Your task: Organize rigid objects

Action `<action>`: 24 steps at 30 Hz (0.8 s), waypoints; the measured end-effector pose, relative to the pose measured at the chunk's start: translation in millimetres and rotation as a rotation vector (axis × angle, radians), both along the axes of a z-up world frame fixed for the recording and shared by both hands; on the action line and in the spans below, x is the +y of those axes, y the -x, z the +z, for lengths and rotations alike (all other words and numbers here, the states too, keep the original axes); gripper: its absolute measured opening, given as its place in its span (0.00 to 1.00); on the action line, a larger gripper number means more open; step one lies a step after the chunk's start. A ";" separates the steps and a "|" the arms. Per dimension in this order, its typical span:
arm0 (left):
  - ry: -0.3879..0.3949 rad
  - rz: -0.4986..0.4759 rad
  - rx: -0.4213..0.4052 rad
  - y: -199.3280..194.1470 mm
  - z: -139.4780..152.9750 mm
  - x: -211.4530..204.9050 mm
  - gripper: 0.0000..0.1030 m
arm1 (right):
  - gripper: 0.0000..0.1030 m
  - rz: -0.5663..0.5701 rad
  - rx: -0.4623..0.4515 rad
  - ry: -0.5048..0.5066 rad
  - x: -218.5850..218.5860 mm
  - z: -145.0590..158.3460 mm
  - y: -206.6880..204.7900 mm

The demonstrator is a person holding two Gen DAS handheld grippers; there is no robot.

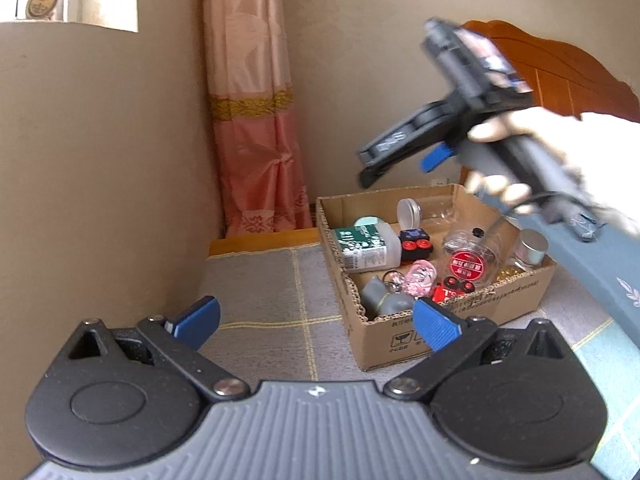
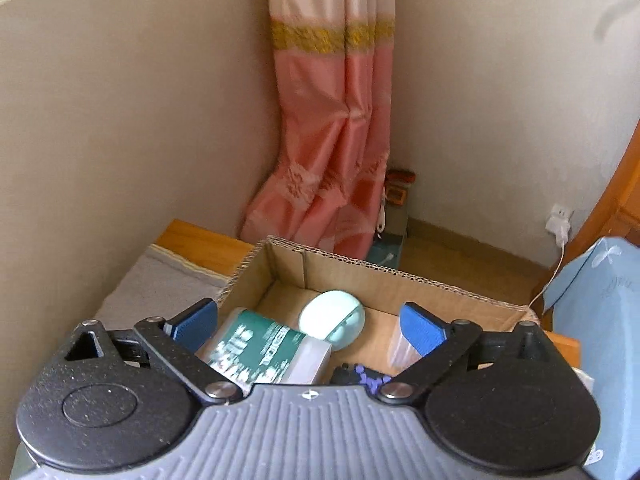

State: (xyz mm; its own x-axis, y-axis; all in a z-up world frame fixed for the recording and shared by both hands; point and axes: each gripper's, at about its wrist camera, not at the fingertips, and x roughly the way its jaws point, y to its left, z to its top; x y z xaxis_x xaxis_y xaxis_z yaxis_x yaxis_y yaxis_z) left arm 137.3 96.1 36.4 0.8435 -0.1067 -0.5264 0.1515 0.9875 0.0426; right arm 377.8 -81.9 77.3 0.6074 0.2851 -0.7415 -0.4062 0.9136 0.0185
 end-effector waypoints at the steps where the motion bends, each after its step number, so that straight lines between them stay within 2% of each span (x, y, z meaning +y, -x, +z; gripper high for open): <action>1: -0.006 0.003 -0.001 1.5 0.8 -0.3 0.99 | 0.98 0.006 -0.010 0.000 -2.1 5.6 8.0; 7: -0.065 0.059 -0.017 16.5 2.6 -8.8 0.99 | 1.00 -0.020 -0.126 0.038 -26.1 32.0 88.8; 10: -0.089 0.048 -0.011 24.5 0.8 -18.2 0.99 | 1.00 -0.032 -0.186 0.031 -39.7 28.7 141.8; 13: -0.080 0.029 0.015 26.8 -2.8 -25.1 0.99 | 1.00 -0.066 -0.224 0.013 -53.4 17.7 189.5; 17: -0.071 0.034 0.049 36.8 -9.9 -38.9 0.99 | 1.00 -0.158 -0.222 -0.008 -65.9 -1.7 233.0; 20: -0.078 0.063 0.070 43.3 -15.3 -51.4 0.99 | 1.00 -0.245 -0.161 -0.037 -74.0 -15.8 252.7; 24: -0.086 0.072 0.121 50.8 -18.6 -66.5 0.99 | 1.00 -0.344 -0.096 0.005 -75.8 -30.5 270.3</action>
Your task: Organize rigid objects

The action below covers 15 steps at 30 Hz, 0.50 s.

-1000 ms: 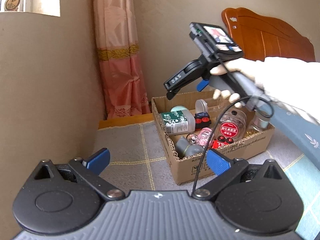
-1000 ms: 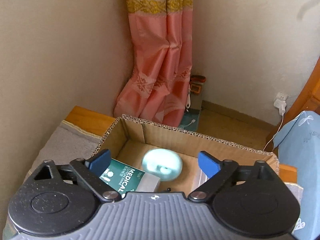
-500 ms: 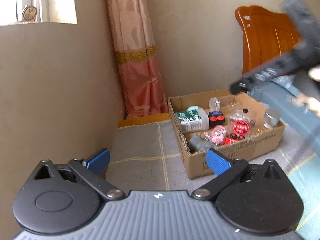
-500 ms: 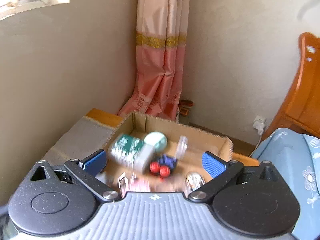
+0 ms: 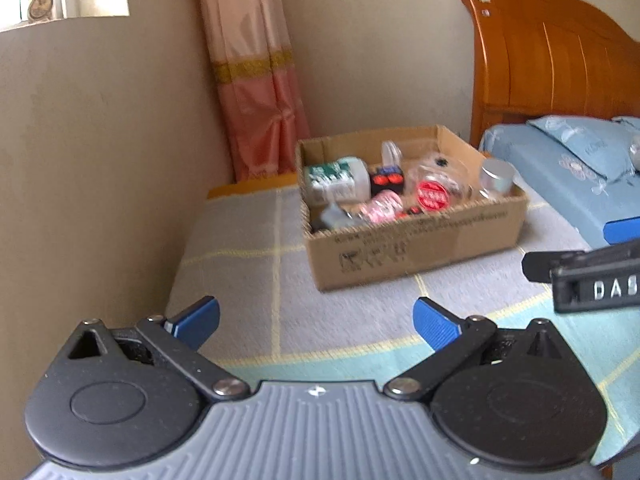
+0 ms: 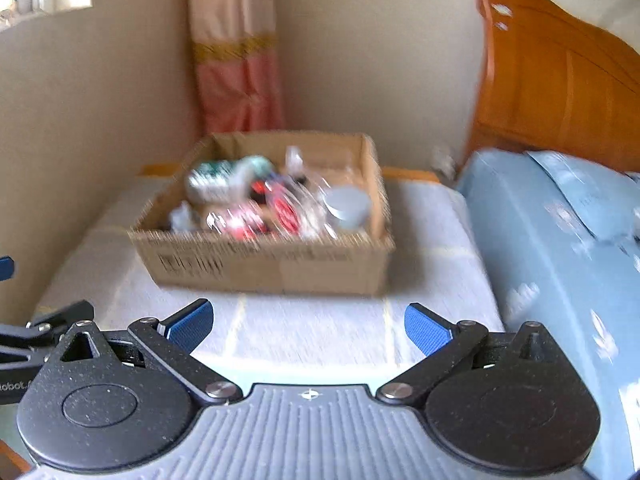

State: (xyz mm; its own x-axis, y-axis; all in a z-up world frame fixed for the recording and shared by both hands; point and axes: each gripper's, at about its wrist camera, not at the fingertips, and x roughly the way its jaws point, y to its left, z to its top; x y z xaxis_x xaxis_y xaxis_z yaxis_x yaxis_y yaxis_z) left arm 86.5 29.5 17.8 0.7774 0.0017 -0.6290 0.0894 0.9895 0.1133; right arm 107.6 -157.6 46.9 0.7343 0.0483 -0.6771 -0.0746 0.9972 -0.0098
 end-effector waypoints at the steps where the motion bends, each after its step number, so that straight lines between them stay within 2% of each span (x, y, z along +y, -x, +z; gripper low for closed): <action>1: 0.003 0.005 0.009 2.0 0.2 -2.2 0.99 | 1.00 -0.008 0.003 0.011 0.6 -0.8 5.9; 7: 0.011 0.033 0.045 14.6 11.3 -10.2 0.99 | 1.00 -0.047 -0.019 0.011 -4.7 8.4 36.8; 15: -0.013 0.042 0.020 20.0 33.3 -14.4 0.99 | 1.00 -0.042 -0.072 -0.001 -7.0 31.4 50.9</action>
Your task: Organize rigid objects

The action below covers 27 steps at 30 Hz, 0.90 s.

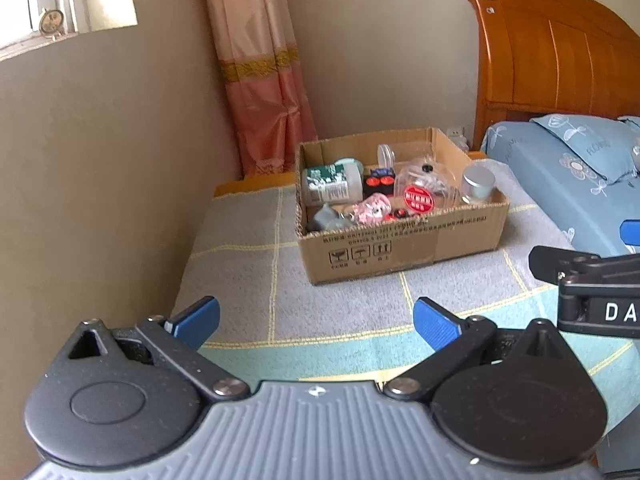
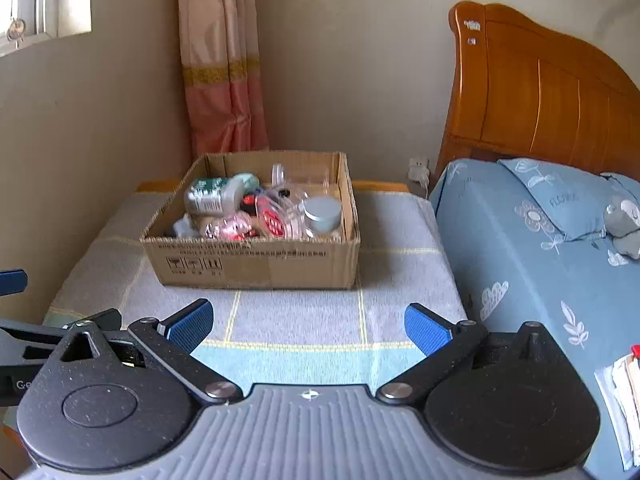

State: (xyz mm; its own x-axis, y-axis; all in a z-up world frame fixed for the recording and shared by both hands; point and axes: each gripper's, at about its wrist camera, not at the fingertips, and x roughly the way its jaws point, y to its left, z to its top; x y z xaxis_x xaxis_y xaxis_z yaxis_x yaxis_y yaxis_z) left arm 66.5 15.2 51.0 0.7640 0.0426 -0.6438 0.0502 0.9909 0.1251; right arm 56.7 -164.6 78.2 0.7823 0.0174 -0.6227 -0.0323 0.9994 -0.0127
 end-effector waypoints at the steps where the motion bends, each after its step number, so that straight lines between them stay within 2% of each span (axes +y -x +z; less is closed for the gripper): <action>1: 0.000 0.004 -0.007 -0.1 2.5 0.0 0.99 | 1.00 0.002 -0.006 0.001 0.2 2.7 -0.2; 6: 0.002 0.029 -0.028 -2.8 7.9 1.5 0.99 | 1.00 0.004 -0.025 -0.001 2.6 8.5 0.4; 27: 0.023 0.053 0.008 -12.4 -1.7 7.7 0.99 | 1.00 -0.002 0.028 0.020 5.7 -5.0 -9.8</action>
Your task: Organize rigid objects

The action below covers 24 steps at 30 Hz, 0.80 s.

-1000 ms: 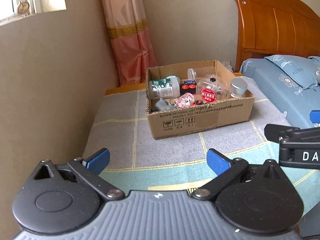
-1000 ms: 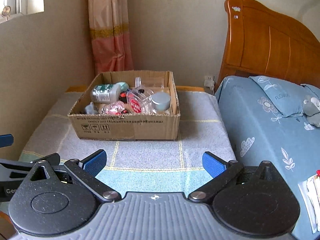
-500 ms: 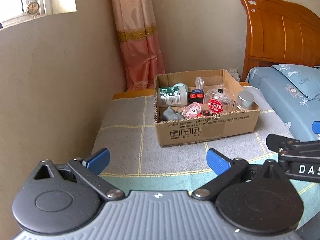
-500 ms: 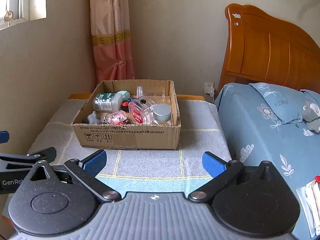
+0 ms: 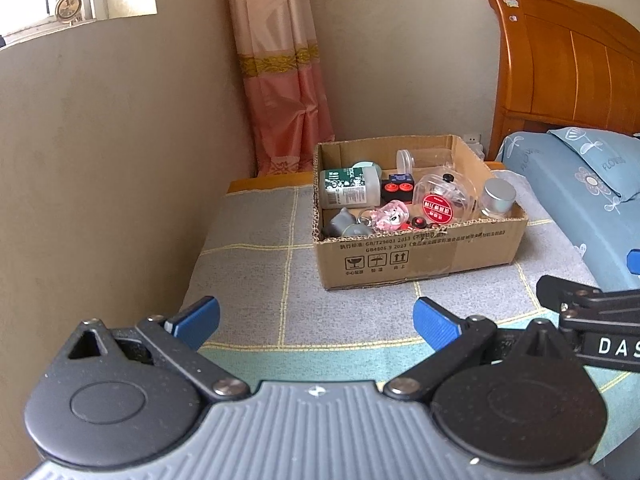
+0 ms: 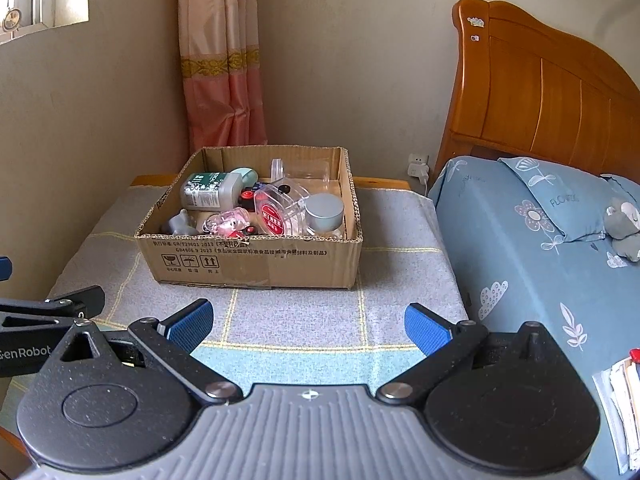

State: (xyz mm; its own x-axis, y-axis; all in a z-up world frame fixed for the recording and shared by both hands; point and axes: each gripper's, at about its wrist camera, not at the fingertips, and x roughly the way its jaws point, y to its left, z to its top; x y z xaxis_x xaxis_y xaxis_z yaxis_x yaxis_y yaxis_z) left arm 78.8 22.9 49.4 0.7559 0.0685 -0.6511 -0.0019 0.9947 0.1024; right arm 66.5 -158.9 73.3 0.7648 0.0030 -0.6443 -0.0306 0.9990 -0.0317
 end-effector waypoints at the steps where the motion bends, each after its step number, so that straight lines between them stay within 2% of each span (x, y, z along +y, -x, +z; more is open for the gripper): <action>1: -0.001 -0.001 0.000 0.0 0.2 -0.3 0.99 | 1.00 -0.001 -0.001 0.001 0.1 0.4 0.1; 24: 0.009 0.004 -0.001 2.0 1.6 -2.7 0.99 | 1.00 0.003 -0.010 0.008 -2.5 3.5 1.9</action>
